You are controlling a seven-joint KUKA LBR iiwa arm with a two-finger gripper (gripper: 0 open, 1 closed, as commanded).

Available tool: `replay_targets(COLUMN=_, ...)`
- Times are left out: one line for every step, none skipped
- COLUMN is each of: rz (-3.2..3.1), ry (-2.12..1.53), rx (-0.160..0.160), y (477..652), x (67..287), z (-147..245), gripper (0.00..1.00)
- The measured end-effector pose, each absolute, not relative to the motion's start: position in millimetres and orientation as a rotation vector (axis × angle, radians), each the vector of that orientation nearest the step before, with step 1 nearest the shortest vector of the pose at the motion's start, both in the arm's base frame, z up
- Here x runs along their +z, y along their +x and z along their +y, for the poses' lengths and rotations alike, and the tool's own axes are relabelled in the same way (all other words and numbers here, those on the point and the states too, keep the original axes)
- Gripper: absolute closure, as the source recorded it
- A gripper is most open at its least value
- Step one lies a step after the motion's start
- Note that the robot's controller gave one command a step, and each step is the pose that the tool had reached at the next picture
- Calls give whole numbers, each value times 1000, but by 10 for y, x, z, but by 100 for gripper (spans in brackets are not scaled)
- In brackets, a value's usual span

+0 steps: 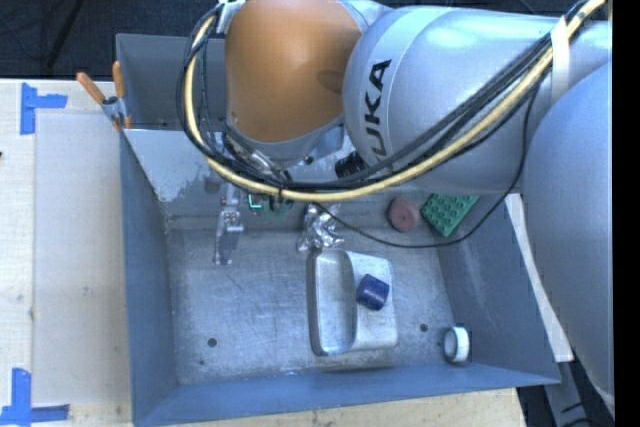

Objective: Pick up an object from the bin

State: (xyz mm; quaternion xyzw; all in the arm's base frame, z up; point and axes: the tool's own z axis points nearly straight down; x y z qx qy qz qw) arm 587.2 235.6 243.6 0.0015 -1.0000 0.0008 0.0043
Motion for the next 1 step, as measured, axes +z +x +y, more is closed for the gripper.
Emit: replay_targets(rz=-3126, ry=233, rx=4, y=6124, x=790, z=2179, gripper=0)
